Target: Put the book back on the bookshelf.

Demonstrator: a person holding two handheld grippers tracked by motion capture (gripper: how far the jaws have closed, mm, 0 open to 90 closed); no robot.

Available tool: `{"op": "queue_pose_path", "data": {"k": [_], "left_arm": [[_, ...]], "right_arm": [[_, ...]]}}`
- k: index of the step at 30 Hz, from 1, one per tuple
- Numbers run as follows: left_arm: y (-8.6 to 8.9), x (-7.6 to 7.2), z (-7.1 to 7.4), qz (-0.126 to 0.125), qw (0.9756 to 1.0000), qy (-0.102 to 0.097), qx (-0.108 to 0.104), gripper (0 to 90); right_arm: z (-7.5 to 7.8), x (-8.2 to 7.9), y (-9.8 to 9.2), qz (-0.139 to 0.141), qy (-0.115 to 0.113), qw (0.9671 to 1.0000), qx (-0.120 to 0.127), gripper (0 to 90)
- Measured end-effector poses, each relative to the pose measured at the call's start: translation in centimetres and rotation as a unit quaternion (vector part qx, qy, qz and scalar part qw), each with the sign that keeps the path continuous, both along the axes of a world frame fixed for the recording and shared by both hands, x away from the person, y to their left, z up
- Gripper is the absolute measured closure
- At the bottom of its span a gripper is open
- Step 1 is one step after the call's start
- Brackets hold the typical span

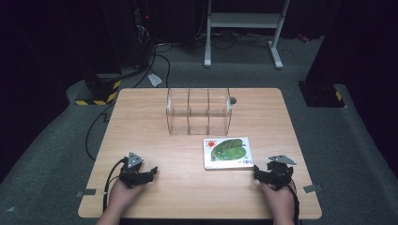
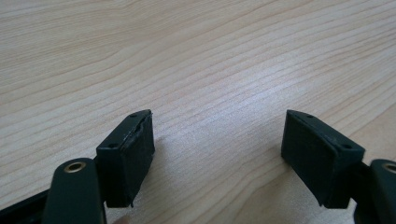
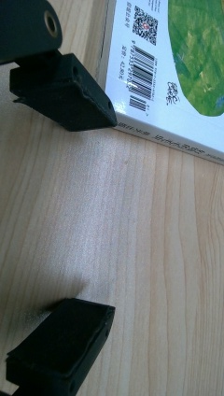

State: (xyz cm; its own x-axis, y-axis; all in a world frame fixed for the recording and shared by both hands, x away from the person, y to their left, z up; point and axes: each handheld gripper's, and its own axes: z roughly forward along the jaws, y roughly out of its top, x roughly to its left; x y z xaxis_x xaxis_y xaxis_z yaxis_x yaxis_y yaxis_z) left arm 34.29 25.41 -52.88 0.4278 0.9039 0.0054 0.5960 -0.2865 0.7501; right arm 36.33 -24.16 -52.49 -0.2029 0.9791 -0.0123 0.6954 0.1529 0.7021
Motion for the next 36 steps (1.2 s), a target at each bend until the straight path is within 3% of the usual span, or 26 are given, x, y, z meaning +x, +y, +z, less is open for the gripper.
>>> {"op": "queue_pose_path", "data": {"k": [24, 29, 36], "left_arm": [[0.0, 0.0, 0.0, 0.0, 1.0, 0.0, 0.0, 25.5], [0.0, 0.0, 0.0, 0.002, 1.0, 0.0, 0.0, 25.5], [0.0, 0.0, 0.0, 0.003, 1.0, 0.0, 0.0, 25.5]], "right_arm": [[0.0, 0.1, -0.1, 0.003, 0.0, 1.0, 0.001, 9.5], [0.1, 0.0, 0.1, 0.007, -0.006, 0.9999, -0.011, 12.3], [1.1, 0.0, 0.5, 0.024, -0.022, 0.9995, 0.001, 13.6]]}}
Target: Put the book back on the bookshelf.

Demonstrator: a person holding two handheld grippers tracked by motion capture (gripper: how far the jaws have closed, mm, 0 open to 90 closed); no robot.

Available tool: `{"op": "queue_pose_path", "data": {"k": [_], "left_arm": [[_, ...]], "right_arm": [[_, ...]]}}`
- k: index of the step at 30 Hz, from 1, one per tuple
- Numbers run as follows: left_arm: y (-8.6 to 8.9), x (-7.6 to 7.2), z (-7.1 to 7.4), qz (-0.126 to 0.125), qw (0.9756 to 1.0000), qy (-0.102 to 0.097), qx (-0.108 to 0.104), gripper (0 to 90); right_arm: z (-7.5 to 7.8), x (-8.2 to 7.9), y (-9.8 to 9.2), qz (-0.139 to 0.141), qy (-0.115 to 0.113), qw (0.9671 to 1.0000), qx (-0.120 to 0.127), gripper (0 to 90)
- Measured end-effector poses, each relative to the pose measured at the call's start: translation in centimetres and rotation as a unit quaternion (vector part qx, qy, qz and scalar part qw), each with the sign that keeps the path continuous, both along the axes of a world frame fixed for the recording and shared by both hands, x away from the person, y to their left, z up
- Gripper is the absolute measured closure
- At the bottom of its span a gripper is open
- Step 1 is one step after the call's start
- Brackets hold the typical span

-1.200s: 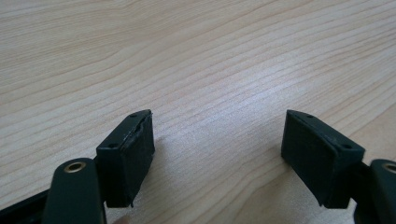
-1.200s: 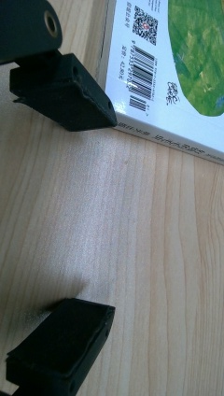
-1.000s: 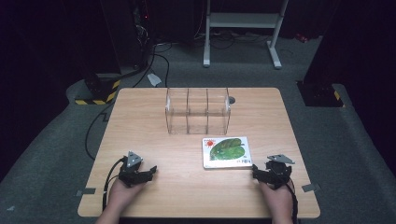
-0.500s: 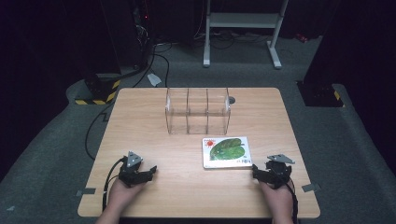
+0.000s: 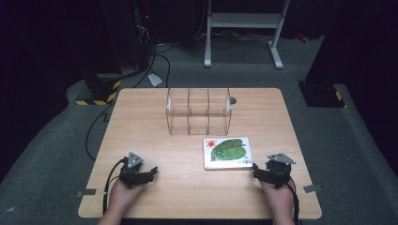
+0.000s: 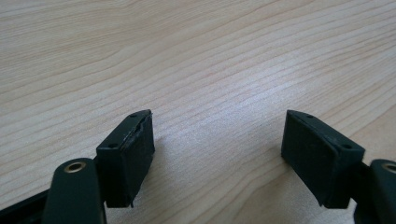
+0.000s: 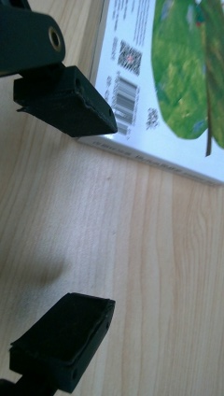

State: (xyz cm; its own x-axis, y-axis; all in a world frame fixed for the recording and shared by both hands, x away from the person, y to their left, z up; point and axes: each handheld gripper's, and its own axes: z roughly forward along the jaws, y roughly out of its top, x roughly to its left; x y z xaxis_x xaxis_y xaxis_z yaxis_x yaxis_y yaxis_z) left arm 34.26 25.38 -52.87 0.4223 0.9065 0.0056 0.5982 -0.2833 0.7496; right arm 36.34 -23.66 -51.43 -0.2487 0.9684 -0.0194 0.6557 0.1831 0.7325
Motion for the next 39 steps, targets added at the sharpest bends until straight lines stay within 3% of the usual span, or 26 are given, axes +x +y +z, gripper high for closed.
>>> {"op": "queue_pose_path", "data": {"k": [17, 22, 29, 32, 39], "left_arm": [[0.0, -0.1, 0.0, 0.003, 1.0, 0.001, 0.001, 26.3], [0.0, -0.1, 0.0, 0.004, 1.0, 0.002, 0.002, 25.6], [0.0, 0.0, 0.0, 0.009, 1.0, 0.003, 0.002, 23.2], [0.0, 0.0, 0.0, 0.01, 0.9999, 0.003, 0.002, 23.0], [0.0, 0.0, 0.0, 0.014, 0.9999, 0.004, 0.001, 22.8]], "right_arm": [[2.0, 1.9, 2.1, 0.032, -0.007, 0.9993, 0.02, 15.6], [1.8, 2.9, 2.8, 0.045, 0.003, 0.9987, 0.025, 19.2], [1.3, 4.2, 3.6, 0.054, 0.005, 0.9973, 0.05, 16.2], [1.1, 4.7, 3.7, 0.052, 0.007, 0.9974, 0.05, 17.8], [0.1, 6.6, 4.0, 0.043, 0.034, 0.9954, 0.079, 18.7]]}}
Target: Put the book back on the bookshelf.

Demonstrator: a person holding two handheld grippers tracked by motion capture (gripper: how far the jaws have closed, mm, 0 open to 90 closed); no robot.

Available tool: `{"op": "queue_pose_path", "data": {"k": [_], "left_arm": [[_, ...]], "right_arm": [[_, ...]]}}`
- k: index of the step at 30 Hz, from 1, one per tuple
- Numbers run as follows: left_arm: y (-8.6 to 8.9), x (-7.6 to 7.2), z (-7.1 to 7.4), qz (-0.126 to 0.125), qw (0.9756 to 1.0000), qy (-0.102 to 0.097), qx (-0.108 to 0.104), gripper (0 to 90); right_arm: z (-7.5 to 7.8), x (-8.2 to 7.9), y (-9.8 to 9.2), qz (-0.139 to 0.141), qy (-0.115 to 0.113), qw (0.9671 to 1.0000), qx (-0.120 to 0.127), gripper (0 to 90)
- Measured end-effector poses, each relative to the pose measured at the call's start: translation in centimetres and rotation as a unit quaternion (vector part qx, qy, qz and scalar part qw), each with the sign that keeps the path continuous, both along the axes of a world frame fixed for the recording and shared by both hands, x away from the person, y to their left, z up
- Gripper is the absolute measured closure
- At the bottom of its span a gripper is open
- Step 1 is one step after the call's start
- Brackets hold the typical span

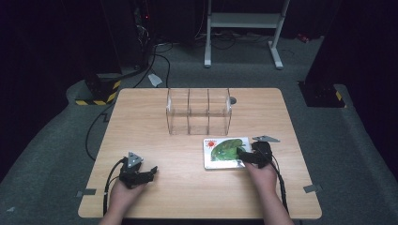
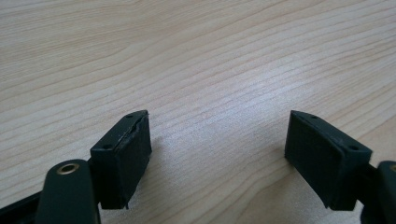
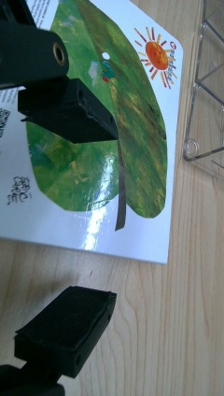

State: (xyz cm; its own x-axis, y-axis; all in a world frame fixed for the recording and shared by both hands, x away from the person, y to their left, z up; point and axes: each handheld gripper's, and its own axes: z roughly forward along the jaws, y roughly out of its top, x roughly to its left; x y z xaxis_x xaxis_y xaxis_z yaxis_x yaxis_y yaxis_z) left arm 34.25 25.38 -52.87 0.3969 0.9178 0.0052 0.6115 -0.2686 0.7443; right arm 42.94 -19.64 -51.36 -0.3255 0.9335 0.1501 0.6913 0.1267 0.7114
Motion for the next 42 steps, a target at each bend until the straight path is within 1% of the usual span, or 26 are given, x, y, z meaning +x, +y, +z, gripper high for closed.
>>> {"op": "queue_pose_path", "data": {"k": [2, 3, 4, 5, 7, 11, 14, 17, 21, 23, 26, 27, 30, 32, 38, 39, 41, 42], "left_arm": [[0.0, 0.0, 0.0, 0.0, 1.0, 0.0, -0.001, 22.8], [0.0, 0.0, 0.0, 0.0, 1.0, 0.0, -0.001, 22.8], [0.0, 0.0, 0.0, 0.0, 1.0, 0.0, -0.001, 22.8], [0.0, 0.0, 0.0, 0.0, 1.0, 0.0, -0.001, 22.8], [0.0, 0.0, 0.0, 0.0, 1.0, 0.0, -0.001, 22.8], [0.0, 0.0, 0.0, 0.0, 1.0, 0.0, 0.0, 22.8], [0.0, 0.0, 0.0, -0.001, 1.0, 0.0, 0.0, 22.8], [0.0, 0.0, 0.0, -0.001, 1.0, 0.0, 0.0, 22.9], [0.0, 0.0, 0.0, -0.001, 1.0, 0.0, 0.0, 22.9], [0.0, 0.0, 0.0, -0.001, 1.0, -0.001, 0.001, 23.2], [0.0, 0.0, 0.0, -0.005, 1.0, -0.002, 0.002, 24.0], [0.0, -0.1, 0.0, -0.006, 1.0, -0.002, 0.002, 24.5], [0.0, -0.1, 0.0, -0.007, 1.0, -0.002, 0.001, 25.6], [0.0, -0.1, 0.0, -0.008, 1.0, -0.003, 0.001, 25.9], [0.0, -0.1, 0.0, -0.011, 0.9999, -0.004, 0.0, 27.5], [0.0, -0.1, 0.1, -0.012, 0.9999, -0.004, 0.001, 27.7], [-0.1, -0.2, 0.1, -0.014, 0.9999, -0.004, 0.004, 28.1], [-0.1, -0.2, 0.1, -0.014, 0.9999, -0.005, 0.004, 28.3]], "right_arm": [[-0.2, 0.2, 0.3, 0.002, 0.006, 1.0, -0.004, 18.3], [-0.3, 0.2, 0.4, 0.003, 0.01, 0.9999, 0.003, 18.4], [-0.4, 0.2, 0.5, 0.008, 0.007, 0.9999, 0.003, 18.5], [-0.4, 0.2, 0.6, 0.008, 0.013, 0.9998, 0.007, 18.6], [-0.4, 0.1, 0.8, 0.017, 0.015, 0.9997, 0.009, 18.6], [-0.4, -0.4, 1.1, 0.015, 0.012, 0.9998, 0.001, 18.4], [-0.4, -0.9, 1.0, 0.014, 0.015, 0.9998, 0.006, 18.7], [-0.4, -1.4, 1.1, 0.022, 0.011, 0.9997, 0.002, 19.2], [-0.4, -2.0, 1.7, 0.033, 0.007, 0.9994, 0.0, 20.3], [-0.4, -2.2, 1.9, 0.033, 0.009, 0.9994, 0.001, 20.3], [-0.4, -2.6, 2.4, 0.042, 0.004, 0.9991, -0.002, 20.3], [-0.4, -2.8, 2.6, 0.041, 0.007, 0.9991, 0.0, 20.4], [-0.4, -3.3, 3.0, 0.048, 0.007, 0.9988, 0.001, 20.7], [-0.4, -3.6, 3.3, 0.053, 0.008, 0.9986, 0.001, 21.0], [-0.4, -4.5, 4.8, 0.081, 0.005, 0.9967, -0.002, 21.3], [-0.4, -4.7, 5.0, 0.081, 0.004, 0.9967, -0.001, 21.4], [-0.4, -5.1, 5.6, 0.092, 0.006, 0.9958, 0.001, 21.7], [-0.4, -5.2, 6.0, 0.096, 0.004, 0.9953, -0.001, 21.9]]}}
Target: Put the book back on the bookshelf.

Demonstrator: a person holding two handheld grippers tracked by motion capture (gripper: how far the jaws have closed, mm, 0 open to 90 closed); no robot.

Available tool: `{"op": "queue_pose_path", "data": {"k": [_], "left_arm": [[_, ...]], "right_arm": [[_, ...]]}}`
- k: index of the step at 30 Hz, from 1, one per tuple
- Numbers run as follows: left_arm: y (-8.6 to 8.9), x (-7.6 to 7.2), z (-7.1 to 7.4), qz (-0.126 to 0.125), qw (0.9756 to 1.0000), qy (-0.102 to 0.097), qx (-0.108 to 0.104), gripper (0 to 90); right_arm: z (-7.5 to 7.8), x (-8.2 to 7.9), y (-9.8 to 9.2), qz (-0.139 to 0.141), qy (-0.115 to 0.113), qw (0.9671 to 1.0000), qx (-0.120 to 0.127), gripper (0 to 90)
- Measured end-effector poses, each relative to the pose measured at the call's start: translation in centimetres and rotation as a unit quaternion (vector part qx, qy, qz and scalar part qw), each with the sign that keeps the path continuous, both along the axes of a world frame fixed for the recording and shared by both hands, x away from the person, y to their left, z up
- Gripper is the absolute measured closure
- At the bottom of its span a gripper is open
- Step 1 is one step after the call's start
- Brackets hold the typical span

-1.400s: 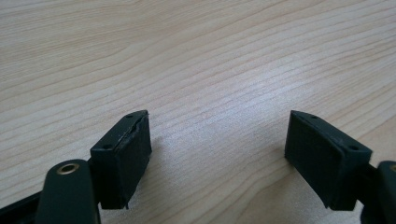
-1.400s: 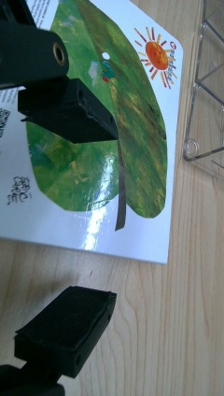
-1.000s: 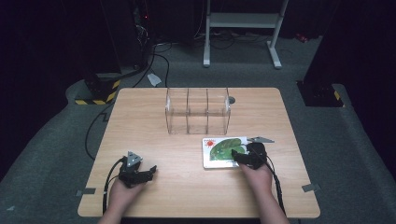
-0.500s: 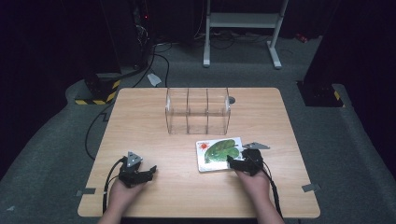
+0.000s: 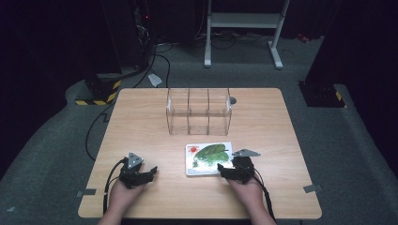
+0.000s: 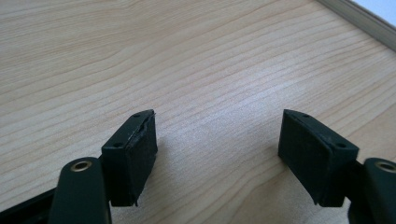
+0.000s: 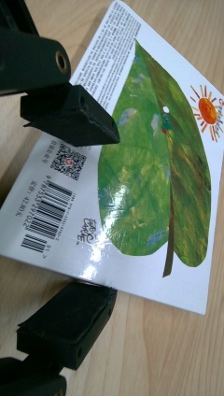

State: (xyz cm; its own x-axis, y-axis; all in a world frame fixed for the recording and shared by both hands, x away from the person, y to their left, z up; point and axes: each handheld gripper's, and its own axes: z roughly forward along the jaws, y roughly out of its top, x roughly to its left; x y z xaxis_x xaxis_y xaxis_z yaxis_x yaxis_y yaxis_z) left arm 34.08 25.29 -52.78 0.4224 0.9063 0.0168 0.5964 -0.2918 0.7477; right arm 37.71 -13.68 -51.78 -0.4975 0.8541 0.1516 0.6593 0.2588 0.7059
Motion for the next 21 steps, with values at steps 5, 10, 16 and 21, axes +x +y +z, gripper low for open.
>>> {"op": "queue_pose_path", "data": {"k": [5, 10, 16, 21], "left_arm": [[-0.7, -0.1, 0.1, -0.003, 1.0, 0.007, -0.001, 30.1], [-1.9, -0.3, 0.4, -0.015, 0.9998, 0.008, -0.007, 31.4], [-2.4, -0.7, 1.0, -0.017, 0.9989, -0.003, -0.044, 34.5], [-3.0, -0.9, 1.2, -0.026, 0.9975, -0.005, -0.065, 35.4]], "right_arm": [[0.0, -0.7, 1.1, 0.022, -0.004, 0.9998, -0.002, 22.5], [-0.1, -1.4, 2.7, 0.044, -0.005, 0.999, 0.0, 22.6], [-0.1, -1.8, 3.3, 0.05, -0.006, 0.9987, 0.001, 22.7], [-0.1, -2.1, 3.7, 0.058, -0.007, 0.9983, 0.0, 22.7]]}}
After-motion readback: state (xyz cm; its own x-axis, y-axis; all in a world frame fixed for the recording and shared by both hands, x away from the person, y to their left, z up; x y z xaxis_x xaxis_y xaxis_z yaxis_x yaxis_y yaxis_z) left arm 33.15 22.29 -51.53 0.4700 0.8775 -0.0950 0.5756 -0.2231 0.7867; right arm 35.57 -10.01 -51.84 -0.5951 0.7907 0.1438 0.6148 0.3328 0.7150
